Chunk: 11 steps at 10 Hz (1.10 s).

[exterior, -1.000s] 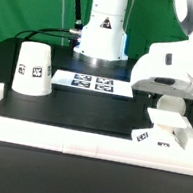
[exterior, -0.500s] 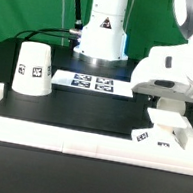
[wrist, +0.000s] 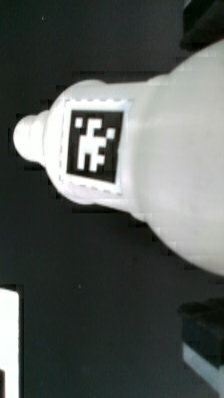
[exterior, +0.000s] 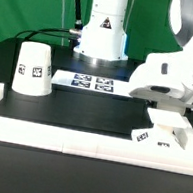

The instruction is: Assemble lamp

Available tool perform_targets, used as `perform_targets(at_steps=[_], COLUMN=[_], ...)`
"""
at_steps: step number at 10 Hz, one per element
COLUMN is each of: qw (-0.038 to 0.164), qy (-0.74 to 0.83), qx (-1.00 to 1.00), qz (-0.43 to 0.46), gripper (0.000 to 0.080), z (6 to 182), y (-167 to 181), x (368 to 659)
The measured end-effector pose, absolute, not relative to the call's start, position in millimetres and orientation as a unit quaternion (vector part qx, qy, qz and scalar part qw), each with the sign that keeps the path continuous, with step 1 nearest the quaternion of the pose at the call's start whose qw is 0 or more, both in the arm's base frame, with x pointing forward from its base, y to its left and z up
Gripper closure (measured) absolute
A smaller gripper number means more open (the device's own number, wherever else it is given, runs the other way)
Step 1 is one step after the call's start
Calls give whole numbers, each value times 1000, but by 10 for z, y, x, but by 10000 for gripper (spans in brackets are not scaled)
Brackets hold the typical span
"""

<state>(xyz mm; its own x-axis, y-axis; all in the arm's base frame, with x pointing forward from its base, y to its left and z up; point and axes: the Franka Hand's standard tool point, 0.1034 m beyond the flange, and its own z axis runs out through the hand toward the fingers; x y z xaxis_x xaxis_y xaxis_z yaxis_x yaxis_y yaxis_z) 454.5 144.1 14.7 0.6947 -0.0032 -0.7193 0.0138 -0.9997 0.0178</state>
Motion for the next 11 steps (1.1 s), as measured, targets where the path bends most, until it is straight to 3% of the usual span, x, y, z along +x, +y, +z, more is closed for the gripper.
perform_targets(at_steps=[3, 4, 5, 11], qw=[12, 12, 12, 5], qy=[2, 1, 1, 18], qx=[919, 919, 919, 918], qz=[-395, -395, -395, -396], gripper=[101, 188, 224, 224], z=[99, 99, 99, 137], y=[1433, 1421, 1420, 1393], x=[4498, 4502, 4503, 4521])
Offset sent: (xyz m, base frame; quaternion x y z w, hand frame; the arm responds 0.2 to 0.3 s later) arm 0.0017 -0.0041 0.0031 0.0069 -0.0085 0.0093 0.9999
